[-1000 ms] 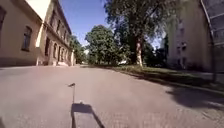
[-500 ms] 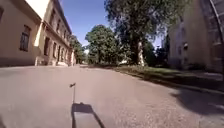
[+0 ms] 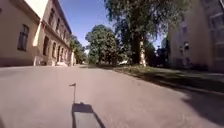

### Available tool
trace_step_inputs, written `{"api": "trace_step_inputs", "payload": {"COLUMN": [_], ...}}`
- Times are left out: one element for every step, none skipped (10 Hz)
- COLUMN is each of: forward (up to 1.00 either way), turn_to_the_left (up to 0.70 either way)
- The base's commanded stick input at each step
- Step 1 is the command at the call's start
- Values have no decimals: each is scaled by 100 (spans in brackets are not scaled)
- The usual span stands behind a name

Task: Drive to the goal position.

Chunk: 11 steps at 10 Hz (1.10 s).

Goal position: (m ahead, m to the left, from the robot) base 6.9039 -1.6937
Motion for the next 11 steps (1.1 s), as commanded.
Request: {"api": "trace_step_inputs", "payload": {"forward": [70, 70, 70, 70, 70, 70, 70, 70, 70, 70, 70], "turn_to_the_left": [0, 0, 0, 0, 0, 0, 0, 0, 0, 0, 0]}}
